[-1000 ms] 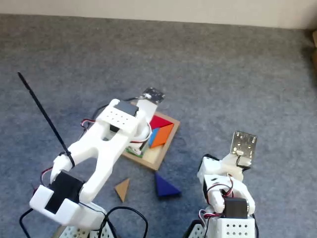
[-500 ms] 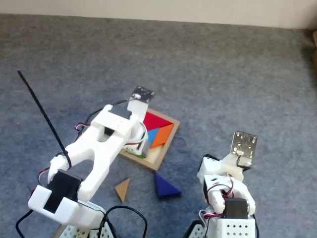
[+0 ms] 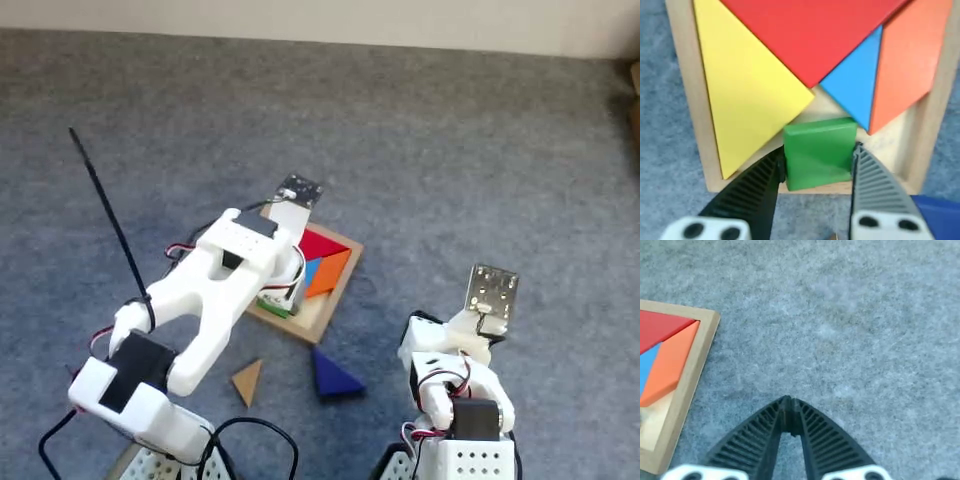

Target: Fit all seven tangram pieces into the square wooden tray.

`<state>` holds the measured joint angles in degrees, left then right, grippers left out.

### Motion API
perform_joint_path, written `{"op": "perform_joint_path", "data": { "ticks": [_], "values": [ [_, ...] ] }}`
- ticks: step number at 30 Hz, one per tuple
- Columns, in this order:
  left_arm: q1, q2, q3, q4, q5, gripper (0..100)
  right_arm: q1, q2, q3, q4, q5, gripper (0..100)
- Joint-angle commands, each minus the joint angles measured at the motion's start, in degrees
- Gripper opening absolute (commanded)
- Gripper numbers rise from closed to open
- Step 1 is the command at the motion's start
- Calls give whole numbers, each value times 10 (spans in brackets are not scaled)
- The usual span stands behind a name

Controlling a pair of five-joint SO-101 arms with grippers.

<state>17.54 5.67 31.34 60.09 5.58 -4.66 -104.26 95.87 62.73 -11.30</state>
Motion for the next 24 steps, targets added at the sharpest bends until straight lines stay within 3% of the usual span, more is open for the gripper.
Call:
{"op": "perform_joint_path", "data": {
  "ticks": [1, 11, 16, 24],
  "values": [
    [27, 6, -22, 3, 1, 116, 6, -10, 69, -13, 8, 9],
    [32, -21, -44, 53, 0, 115, 6, -10, 69, -13, 8, 9],
    [32, -73, -41, 69, -54, 115, 6, -10, 69, -13, 8, 9],
    [32, -81, -41, 69, -68, 115, 6, -10, 69, -13, 8, 9]
  ]
}}
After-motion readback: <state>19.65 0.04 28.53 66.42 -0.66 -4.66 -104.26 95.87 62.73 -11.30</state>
